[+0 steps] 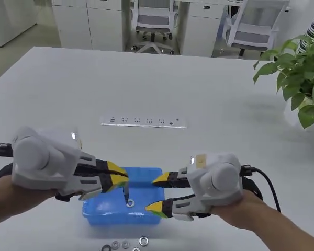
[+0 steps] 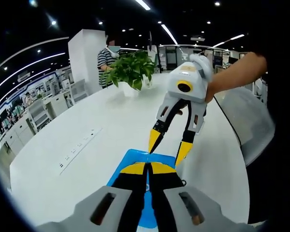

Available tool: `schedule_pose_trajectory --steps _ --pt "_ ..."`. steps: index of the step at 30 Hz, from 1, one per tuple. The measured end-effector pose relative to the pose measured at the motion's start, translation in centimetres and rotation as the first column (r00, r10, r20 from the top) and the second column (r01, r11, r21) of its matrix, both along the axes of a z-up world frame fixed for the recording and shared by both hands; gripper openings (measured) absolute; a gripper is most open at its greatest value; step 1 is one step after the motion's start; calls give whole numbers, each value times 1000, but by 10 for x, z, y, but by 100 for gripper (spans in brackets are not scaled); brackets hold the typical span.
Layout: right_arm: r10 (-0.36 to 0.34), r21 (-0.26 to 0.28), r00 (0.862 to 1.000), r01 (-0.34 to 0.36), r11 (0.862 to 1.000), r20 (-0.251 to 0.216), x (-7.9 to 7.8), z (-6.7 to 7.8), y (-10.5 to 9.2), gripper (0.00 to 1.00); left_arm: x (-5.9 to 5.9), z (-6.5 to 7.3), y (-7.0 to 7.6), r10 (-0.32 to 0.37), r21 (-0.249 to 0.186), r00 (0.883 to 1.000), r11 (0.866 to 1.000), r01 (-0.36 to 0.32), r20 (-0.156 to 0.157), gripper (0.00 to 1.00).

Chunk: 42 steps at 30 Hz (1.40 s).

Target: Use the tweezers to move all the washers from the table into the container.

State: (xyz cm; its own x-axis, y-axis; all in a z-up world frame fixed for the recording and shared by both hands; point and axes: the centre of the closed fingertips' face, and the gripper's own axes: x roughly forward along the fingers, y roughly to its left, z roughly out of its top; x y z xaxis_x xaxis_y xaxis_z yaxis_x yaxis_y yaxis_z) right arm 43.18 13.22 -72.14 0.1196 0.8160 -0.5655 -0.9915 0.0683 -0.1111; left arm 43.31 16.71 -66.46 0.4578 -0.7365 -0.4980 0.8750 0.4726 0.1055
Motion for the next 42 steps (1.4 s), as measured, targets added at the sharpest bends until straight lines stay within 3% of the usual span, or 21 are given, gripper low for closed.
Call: schedule_pose_trajectory --steps 2,16,33,42 --pt "-3 2 1000 3 1000 1 -2 2 -2 35 -2 3 2 4 16 1000 1000 -4 5 5" --pt "-27 -24 1000 27 999 15 -14 8 -19 42 -16 28 1 4 17 1000 1000 -4 29 5" --pt "-111 -40 994 110 993 -7 -27 7 -45 53 -36 37 -7 -5 9 1000 1000 5 4 5" --pt "-143 -22 990 142 990 -18 -34 9 -54 61 -45 32 -25 -45 4 999 999 45 -4 5"
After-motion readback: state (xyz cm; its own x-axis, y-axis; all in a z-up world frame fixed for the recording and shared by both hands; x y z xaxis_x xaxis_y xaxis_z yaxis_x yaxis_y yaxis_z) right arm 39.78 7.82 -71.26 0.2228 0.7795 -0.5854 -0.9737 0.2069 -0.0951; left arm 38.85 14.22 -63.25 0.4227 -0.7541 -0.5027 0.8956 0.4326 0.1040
